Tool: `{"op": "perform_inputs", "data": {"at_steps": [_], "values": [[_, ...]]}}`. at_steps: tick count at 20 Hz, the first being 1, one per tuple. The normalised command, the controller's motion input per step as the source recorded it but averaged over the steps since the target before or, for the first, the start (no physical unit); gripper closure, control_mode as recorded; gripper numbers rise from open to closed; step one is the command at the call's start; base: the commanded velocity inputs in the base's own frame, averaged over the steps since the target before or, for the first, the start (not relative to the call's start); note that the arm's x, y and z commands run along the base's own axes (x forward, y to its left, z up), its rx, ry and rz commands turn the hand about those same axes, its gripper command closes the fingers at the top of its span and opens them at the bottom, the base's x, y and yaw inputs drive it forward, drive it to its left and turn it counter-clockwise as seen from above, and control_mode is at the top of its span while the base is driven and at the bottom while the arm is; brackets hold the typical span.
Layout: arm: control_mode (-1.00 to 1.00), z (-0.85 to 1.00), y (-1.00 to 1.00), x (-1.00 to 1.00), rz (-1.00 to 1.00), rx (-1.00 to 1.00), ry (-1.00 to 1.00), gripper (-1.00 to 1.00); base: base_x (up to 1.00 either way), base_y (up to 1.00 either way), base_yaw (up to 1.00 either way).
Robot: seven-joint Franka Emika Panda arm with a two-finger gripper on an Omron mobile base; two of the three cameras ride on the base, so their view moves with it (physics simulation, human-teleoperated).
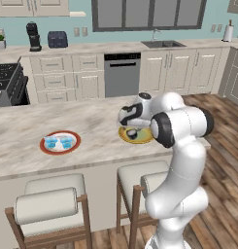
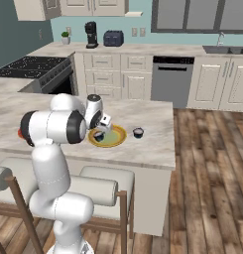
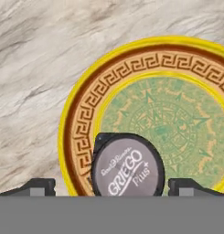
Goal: Place two yogurt containers on each plate.
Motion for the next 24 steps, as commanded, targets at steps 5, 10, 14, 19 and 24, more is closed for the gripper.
{"op": "perform_inputs", "data": {"at_steps": [5,10,14,19,24], "values": [[-1.0,0.19,-0.61,0.0,-0.06,0.0,0.0,-1.0,0.0,0.0,0.0],[-1.0,0.02,-0.7,0.0,-0.04,0.0,0.0,-1.0,0.0,0.0,0.0],[-1.0,0.0,-0.62,0.05,-0.03,0.0,0.01,-1.0,0.0,0.0,0.0],[-1.0,0.0,-0.55,0.03,-0.03,0.0,0.03,-1.0,0.0,0.0,0.0],[-1.0,0.0,-0.55,0.02,-0.01,0.0,0.02,-1.0,0.0,0.0,0.0]]}}
